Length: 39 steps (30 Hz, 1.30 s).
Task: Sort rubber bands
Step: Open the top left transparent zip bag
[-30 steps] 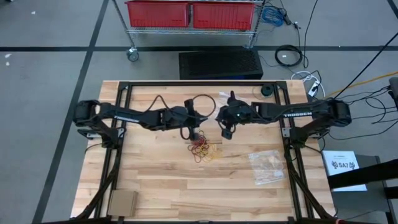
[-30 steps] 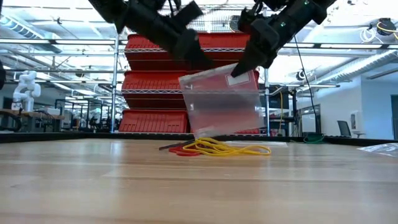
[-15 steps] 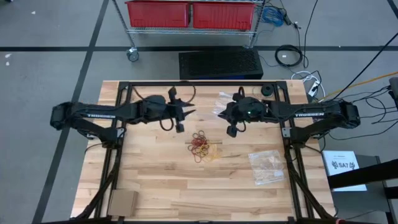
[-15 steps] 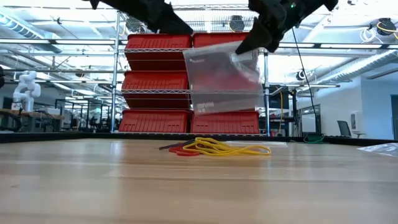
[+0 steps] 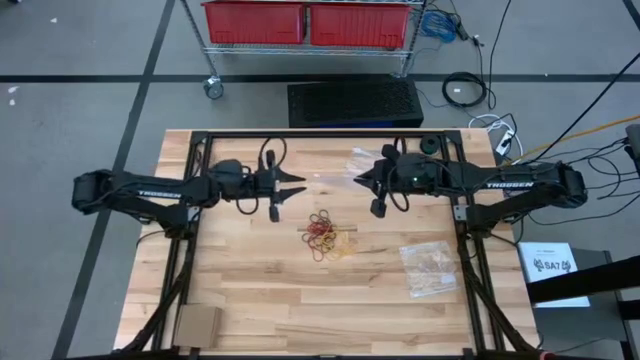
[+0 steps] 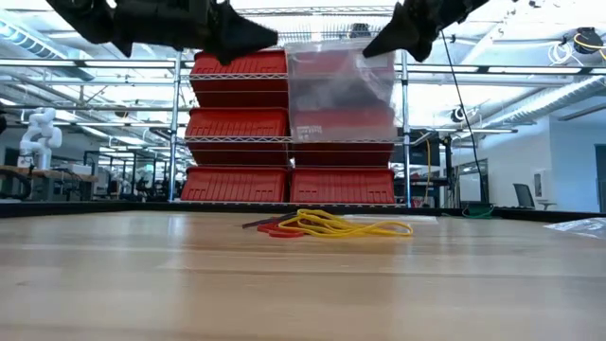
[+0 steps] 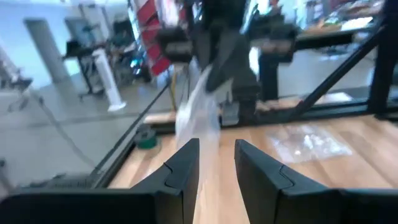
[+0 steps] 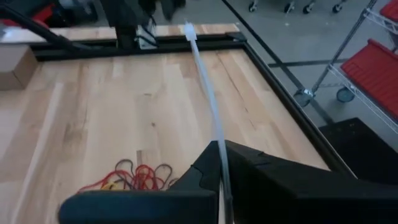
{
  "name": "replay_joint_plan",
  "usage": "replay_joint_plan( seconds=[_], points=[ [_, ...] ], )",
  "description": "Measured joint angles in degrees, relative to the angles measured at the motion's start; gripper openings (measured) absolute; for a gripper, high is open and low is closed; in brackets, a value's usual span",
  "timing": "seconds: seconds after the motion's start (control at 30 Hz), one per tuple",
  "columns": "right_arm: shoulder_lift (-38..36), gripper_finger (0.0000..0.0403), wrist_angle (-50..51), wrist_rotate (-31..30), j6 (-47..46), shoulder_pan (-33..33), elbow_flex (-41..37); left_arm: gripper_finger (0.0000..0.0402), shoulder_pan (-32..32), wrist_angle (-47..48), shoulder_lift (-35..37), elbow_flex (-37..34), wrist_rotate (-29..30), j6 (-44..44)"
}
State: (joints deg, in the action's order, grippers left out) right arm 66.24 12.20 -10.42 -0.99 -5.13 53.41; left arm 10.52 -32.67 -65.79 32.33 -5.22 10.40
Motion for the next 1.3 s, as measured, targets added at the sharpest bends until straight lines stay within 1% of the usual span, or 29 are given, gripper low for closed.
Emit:
replay_joint_plan(
  seconds=[0.1,0.2,0.27,0.37,0.5,0.6,0.73,0.9,0.93,1.1,1.3],
  points=[
    [-0.02,0.0,-1.42,1.59,0.06,0.15,0.0,0.0108,0.0,0.07,-1.74,-0.06,1.84,-1.51],
    [-0.02,0.0,-1.76,1.78,0.1,0.7,0.0,0.0108,0.03,-3.03,-2.67,-0.06,1.86,-1.58],
    [-0.02,0.0,-1.75,1.78,0.13,1.17,0.0,0.0108,0.03,-5.96,-3.07,-0.06,1.54,-1.55],
    [-0.02,0.0,-1.92,1.78,0.13,1.86,0.0,0.0108,0.0,-7.55,-3.13,-0.04,1.0,-1.29],
    [-0.02,0.0,-2.61,1.77,0.13,2.27,0.0,0.0108,-0.04,-7.69,-3.13,-0.04,0.86,-2.51],
    [-0.02,0.0,-3.09,1.73,0.15,2.25,0.0,0.0105,-0.21,-7.47,-3.13,-0.04,-0.82,-2.63],
    [-0.02,0.0,-3.47,1.71,0.13,2.25,0.0,0.0079,-0.52,-7.47,-3.15,-0.04,-0.97,-2.62],
    [-0.02,0.0,-3.4,1.71,-0.26,2.25,0.0,0.0013,-0.48,-7.56,-3.16,-0.02,-1.02,-2.65],
    [-0.02,0.0,-3.29,1.71,-0.44,2.25,0.0,0.0008,-0.48,-7.56,-3.18,-0.02,-1.02,-2.65],
    [-0.02,0.0,-2.89,1.71,-0.94,2.25,0.0,0.0014,-0.48,-7.56,-3.18,0.0,-1.02,-2.63],
    [0.53,0.0,-1.3,1.67,-1.52,2.25,0.0,0.0004,-0.48,-7.52,-3.2,0.03,-0.96,-2.61]
  ],
)
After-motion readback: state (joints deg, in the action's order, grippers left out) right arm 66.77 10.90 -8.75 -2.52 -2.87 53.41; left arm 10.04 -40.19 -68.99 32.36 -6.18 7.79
